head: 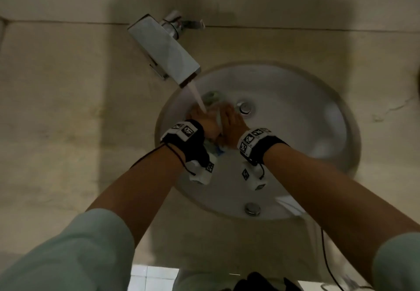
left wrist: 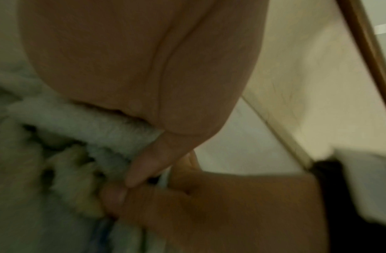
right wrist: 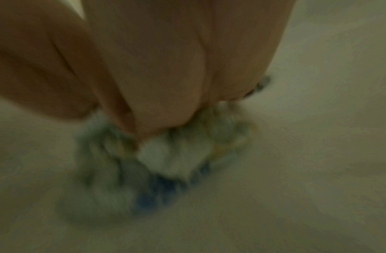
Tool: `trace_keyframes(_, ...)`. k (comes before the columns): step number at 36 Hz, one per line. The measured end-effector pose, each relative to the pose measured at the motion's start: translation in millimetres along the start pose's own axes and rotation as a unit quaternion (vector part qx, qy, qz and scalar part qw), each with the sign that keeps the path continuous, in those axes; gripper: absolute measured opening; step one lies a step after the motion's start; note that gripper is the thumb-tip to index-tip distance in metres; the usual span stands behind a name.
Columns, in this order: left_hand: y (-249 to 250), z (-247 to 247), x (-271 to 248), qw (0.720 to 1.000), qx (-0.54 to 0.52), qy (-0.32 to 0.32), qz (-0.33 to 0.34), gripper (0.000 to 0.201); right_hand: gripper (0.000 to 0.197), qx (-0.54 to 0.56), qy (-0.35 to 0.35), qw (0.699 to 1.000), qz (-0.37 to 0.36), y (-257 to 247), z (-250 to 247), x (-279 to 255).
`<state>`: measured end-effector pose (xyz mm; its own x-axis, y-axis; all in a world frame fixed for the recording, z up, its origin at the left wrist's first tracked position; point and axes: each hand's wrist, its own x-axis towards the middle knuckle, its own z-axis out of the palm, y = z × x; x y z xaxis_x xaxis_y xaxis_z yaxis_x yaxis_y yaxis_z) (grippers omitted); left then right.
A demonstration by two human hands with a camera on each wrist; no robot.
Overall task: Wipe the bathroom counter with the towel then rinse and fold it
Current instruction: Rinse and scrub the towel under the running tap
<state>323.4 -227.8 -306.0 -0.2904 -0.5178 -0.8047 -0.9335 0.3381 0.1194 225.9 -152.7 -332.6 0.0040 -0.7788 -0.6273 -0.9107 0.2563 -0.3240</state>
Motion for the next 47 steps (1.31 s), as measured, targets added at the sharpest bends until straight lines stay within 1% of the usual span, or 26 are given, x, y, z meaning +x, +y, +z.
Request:
trace_keyframes(1,-4,-3,11,1.000,0.009,-0.015,0.006,0.113,0.098,0.011,0.017,1.000,-0.017,1,-3,0)
trace_keyframes(2,-6,-1,25,0.999,0.012,-0.026,0.020,0.115,0.096,0.032,0.041,0.998,-0.027,2,-6,-2)
trace_keyframes(3,-8,-3,26,0.999,-0.009,-0.036,0.023,0.105,0.089,0.053,0.063,0.996,-0.034,3,-8,0)
trace_keyframes(5,-4,-23,-6,0.997,-0.031,-0.032,0.064,0.073,0.065,0.081,0.095,0.992,-0.031,3,-15,0)
trace_keyframes(6,-3,-31,-20,0.995,-0.047,-0.025,0.080,0.063,0.052,0.087,0.106,0.990,-0.019,1,-19,0)
trace_keyframes(8,-9,-35,-21,0.994,-0.053,-0.012,0.090,0.053,0.035,0.093,0.112,0.989,-0.003,-4,-28,-6)
trace_keyframes(10,-13,-39,-27,0.995,-0.025,0.008,0.094,0.049,0.029,0.099,0.105,0.990,0.003,-9,-36,-11)
trace_keyframes(12,-18,-41,-30,0.995,-0.021,0.038,0.091,0.045,0.027,0.147,0.109,0.983,0.009,-11,-42,-17)
trace_keyframes(14,-23,-42,-36,0.993,-0.008,0.066,0.092,0.043,0.016,0.238,0.128,0.963,0.025,-13,-45,-24)
trace_keyframes(16,-27,-43,-41,0.992,-0.021,0.073,0.101,0.037,0.007,0.332,0.133,0.933,0.047,-12,-48,-28)
trace_keyframes(18,-32,-44,-46,0.988,-0.055,0.073,0.122,0.021,0.012,0.417,0.126,0.898,0.059,-11,-55,-36)
trace_keyframes(19,-35,-45,-51,0.987,-0.073,0.070,0.124,0.017,0.015,0.461,0.130,0.876,0.059,-12,-60,-42)
trace_keyframes(21,-42,-44,-57,0.981,-0.120,0.088,0.123,0.023,0.019,0.524,0.158,0.836,0.041,-10,-71,-54)
trace_keyframes(23,-47,-43,-63,0.972,-0.166,0.118,0.118,0.028,0.028,0.542,0.199,0.816,0.017,-7,-82,-66)
trace_keyframes(25,-51,-43,-71,0.954,-0.237,0.139,0.123,0.031,0.030,0.550,0.230,0.803,-0.027,-4,-94,-80)
trace_keyframes(26,-50,-45,-77,0.936,-0.296,0.140,0.132,0.032,0.029,0.553,0.241,0.796,-0.051,-4,-100,-85)
trace_keyframes(29,-43,-55,-100,0.854,-0.482,0.138,0.142,0.018,0.021,0.551,0.248,0.788,-0.122,-10,-115,-103)
trace_keyframes(31,-40,-62,-110,0.812,-0.545,0.150,0.144,0.010,0.020,0.557,0.244,0.776,-0.170,-15,-122,-111)
trace_keyframes(32,-39,-64,-114,0.793,-0.570,0.153,0.151,0.014,0.020,0.559,0.246,0.768,-0.192,-18,-125,-114)
trace_keyframes(34,-39,-67,-120,0.763,-0.604,0.146,0.177,0.012,0.019,0.551,0.253,0.762,-0.228,-23,-130,-118)
trace_keyframes(38,-39,-68,-126,0.747,-0.618,0.134,0.205,0.018,0.022,0.501,0.284,0.773,-0.266,-35,-133,-121)
trace_keyframes(40,-40,-66,-126,0.755,-0.610,0.123,0.209,0.016,0.025,0.462,0.299,0.791,-0.266,-39,-132,-119)
trace_keyframes(42,-41,-64,-123,0.777,-0.592,0.104,0.186,0.009,0.026,0.418,0.297,0.817,-0.265,-42,-130,-119)
trace_keyframes(44,-42,-63,-122,0.808,-0.561,0.080,0.163,0.009,0.024,0.365,0.282,0.849,-0.258,-45,-125,-120)
trace_keyframes(46,-44,-61,-119,0.839,-0.521,0.068,0.144,0.028,0.023,0.305,0.230,0.891,-0.243,-49,-119,-120)
trace_keyframes(47,-44,-61,-118,0.853,-0.499,0.067,0.134,0.036,0.026,0.261,0.179,0.919,-0.235,-50,-116,-119)
